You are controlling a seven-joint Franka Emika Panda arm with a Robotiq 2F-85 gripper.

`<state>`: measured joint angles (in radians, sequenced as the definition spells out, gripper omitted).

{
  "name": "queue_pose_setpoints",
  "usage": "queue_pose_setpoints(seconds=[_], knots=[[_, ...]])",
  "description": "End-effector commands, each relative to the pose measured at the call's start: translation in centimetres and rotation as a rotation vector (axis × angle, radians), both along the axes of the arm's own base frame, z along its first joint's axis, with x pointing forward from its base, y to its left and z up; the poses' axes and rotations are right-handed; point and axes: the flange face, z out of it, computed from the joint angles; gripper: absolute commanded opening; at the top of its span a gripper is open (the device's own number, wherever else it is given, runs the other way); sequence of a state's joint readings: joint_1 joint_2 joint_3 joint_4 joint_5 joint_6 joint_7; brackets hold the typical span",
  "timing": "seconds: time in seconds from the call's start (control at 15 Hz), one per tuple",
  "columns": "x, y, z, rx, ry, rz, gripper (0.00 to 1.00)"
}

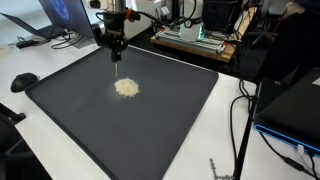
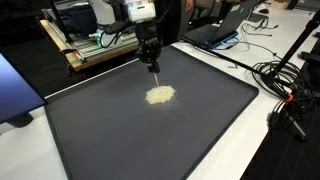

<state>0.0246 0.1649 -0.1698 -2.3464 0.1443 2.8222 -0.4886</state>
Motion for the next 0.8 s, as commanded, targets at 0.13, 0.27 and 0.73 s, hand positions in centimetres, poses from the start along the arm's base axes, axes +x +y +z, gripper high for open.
queue_pose_setpoints(seconds=[0.13, 0.27, 0.73], knots=[[-0.2, 2.1, 3.3, -0.043, 0.099, 0.048, 0.03], [0.4, 3.2, 3.8, -0.052, 0.126, 0.074, 0.03], [2.6, 6.2, 1.8, -0.080, 0.155, 0.129, 0.03]])
